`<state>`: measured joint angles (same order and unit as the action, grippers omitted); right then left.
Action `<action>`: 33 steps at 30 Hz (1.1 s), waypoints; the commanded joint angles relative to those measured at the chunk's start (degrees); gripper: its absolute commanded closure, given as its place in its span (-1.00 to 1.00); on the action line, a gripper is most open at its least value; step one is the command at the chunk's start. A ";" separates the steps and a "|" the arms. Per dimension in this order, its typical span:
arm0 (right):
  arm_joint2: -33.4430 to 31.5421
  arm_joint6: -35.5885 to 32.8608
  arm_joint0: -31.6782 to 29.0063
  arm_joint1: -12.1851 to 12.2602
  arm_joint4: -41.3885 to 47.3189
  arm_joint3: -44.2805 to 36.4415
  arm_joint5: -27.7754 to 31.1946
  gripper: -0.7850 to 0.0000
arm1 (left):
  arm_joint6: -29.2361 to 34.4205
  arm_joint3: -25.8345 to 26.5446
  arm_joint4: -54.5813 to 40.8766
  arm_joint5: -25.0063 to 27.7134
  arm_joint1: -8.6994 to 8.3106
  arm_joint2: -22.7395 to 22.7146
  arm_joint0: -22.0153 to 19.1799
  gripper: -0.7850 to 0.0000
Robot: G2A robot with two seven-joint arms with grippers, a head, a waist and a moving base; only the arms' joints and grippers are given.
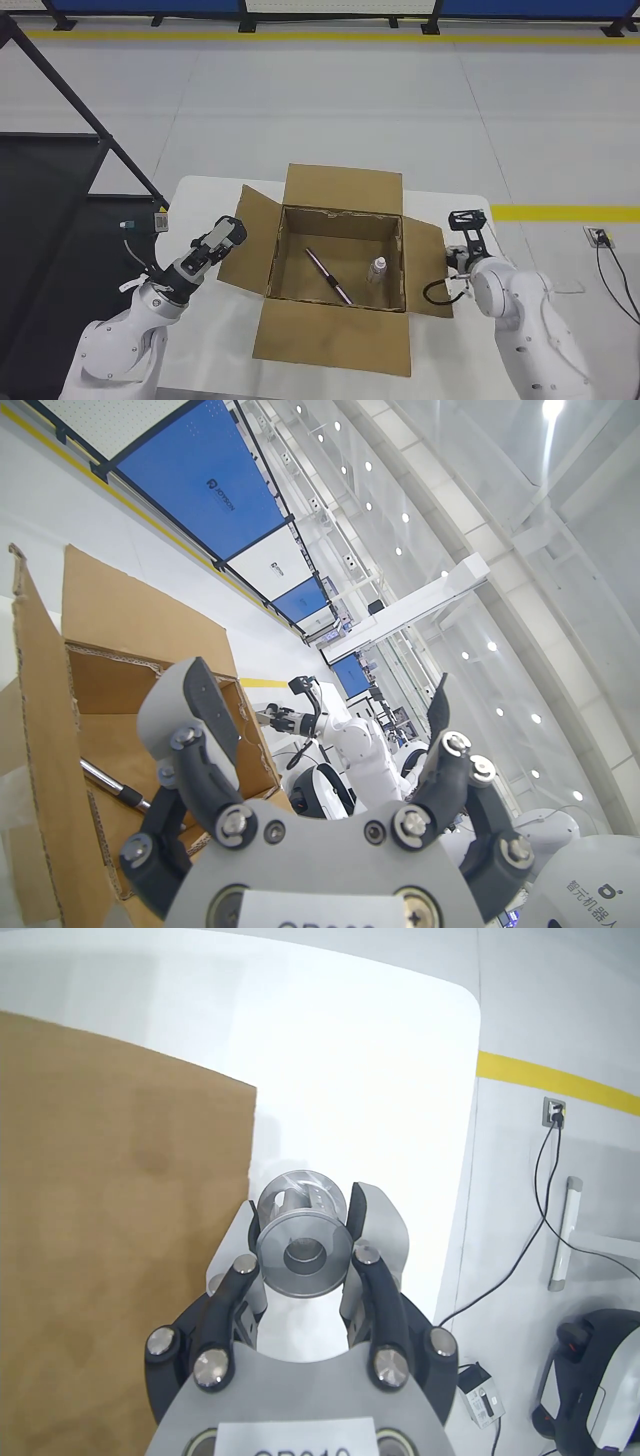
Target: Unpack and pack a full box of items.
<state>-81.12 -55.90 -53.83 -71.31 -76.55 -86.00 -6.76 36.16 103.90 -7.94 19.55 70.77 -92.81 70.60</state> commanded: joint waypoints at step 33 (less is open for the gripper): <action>-1.91 3.54 6.54 0.31 1.43 18.26 1.45 0.03 | 0.00 0.00 0.00 0.00 0.00 0.00 0.00 -1.00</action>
<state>-82.89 -52.38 -47.24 -71.04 -75.23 -67.70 -5.30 36.16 103.90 -7.94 19.55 70.77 -92.81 70.60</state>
